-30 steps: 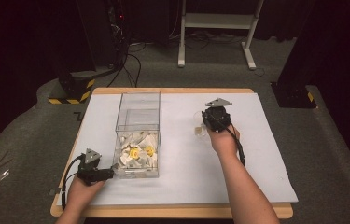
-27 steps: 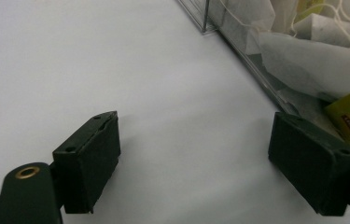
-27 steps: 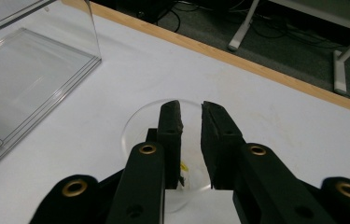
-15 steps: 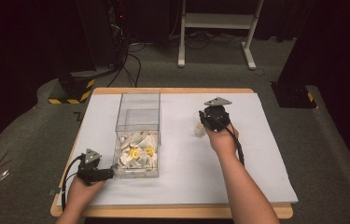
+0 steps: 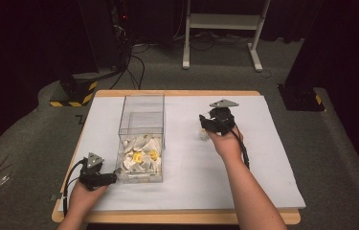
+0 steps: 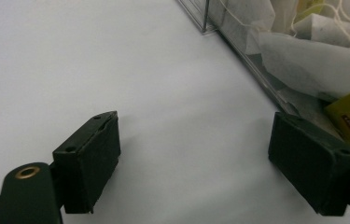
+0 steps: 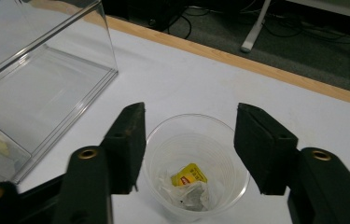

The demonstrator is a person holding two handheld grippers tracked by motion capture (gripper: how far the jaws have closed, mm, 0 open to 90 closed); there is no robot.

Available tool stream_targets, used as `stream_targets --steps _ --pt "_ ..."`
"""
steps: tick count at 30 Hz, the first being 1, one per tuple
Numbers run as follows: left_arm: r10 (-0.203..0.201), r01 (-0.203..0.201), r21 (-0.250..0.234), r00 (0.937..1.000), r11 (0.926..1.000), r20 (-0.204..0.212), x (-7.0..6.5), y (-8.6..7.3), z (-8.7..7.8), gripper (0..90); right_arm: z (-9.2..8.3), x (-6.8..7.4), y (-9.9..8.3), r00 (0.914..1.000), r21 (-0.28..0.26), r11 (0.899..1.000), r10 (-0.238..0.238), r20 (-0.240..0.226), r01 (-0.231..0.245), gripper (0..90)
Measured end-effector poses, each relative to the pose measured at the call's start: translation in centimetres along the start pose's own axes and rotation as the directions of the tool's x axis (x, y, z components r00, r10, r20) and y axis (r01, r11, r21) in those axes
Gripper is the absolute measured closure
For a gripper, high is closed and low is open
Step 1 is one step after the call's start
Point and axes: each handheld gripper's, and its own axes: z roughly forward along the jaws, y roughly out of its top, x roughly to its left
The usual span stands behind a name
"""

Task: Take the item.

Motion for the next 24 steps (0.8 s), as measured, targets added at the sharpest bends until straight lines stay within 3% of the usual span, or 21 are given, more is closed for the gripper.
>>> stream_targets --steps 2,3,8,12,24 --pt "0.002 -0.002 0.0 1.0 1.0 0.0 0.0 0.0 0.0 16.8 -0.1 0.0 0.1 1.0 -0.003 1.0 0.0 0.0 0.0 35.6" --pt "0.0 0.0 0.0 1.0 1.0 0.0 0.0 0.0 0.0 16.8 -0.2 0.2 0.1 0.9997 -0.017 1.0 -0.009 0.024 0.009 27.5" --pt "0.0 0.0 0.0 1.0 1.0 -0.001 0.0 0.0 0.0 16.8 -0.4 0.5 0.2 0.9997 -0.018 1.0 0.003 0.026 -0.002 15.3" --pt "0.0 0.0 0.0 1.0 1.0 -0.001 0.0 0.0 0.0 16.8 -0.5 0.7 0.2 0.9993 -0.01 1.0 0.0 0.036 0.0 14.6" --pt "0.003 -0.003 0.0 1.0 1.0 -0.001 0.0 0.0 0.0 16.8 -1.8 1.0 -0.4 0.9999 -0.035 0.999 0.012 0.0 -0.012 14.4"
